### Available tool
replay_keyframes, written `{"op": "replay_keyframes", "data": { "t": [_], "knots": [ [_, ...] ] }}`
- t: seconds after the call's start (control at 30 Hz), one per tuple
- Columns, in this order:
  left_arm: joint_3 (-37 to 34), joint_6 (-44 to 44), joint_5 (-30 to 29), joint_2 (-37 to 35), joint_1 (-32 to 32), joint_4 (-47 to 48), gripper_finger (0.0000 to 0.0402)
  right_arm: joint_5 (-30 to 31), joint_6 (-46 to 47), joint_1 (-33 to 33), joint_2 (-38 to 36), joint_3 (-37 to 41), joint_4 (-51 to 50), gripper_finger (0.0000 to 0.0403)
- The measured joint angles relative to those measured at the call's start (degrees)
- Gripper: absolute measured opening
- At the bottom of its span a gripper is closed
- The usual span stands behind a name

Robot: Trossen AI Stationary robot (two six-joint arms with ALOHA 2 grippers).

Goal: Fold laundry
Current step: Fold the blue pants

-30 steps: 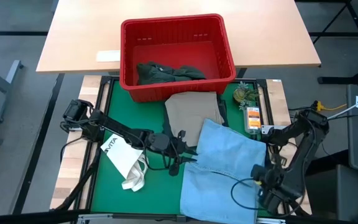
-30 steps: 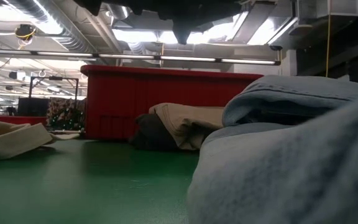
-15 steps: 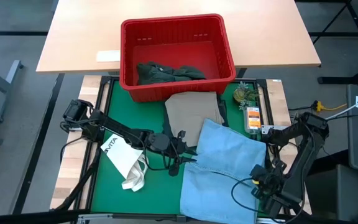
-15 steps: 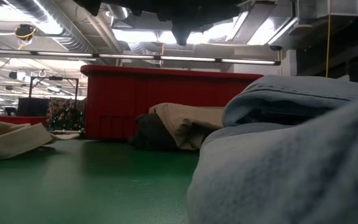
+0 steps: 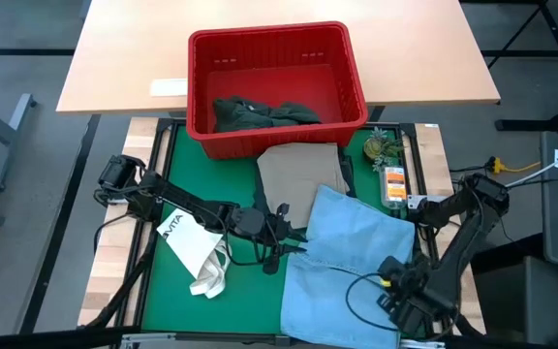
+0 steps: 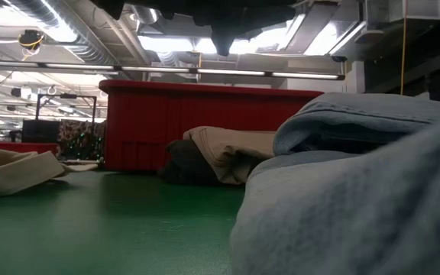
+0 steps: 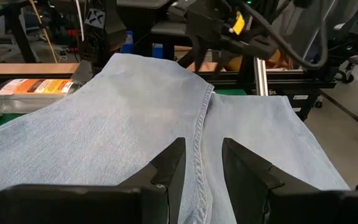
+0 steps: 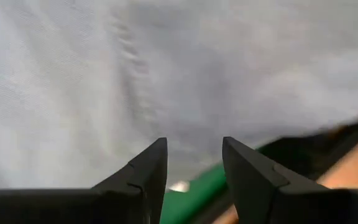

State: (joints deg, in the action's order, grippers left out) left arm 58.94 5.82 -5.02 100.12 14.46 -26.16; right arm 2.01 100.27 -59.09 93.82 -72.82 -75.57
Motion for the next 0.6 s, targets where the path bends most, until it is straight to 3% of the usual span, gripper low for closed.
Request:
{"op": "replay_keyframes", "data": {
  "t": [0.2,0.3,0.6],
  "knots": [
    [0.0,0.0,0.0,0.0,0.0,0.0,0.0101,1.0,2.3,2.6,0.0,0.0,4.4,0.0154],
    [0.0,0.0,0.0,0.0,0.0,0.0,0.0101,2.0,8.4,2.3,0.0,0.0,1.3,0.0154],
    [0.0,0.0,0.0,0.0,0.0,0.0,0.0101,-3.8,9.3,1.7,0.3,0.0,-9.2,0.0154]
  ]
}}
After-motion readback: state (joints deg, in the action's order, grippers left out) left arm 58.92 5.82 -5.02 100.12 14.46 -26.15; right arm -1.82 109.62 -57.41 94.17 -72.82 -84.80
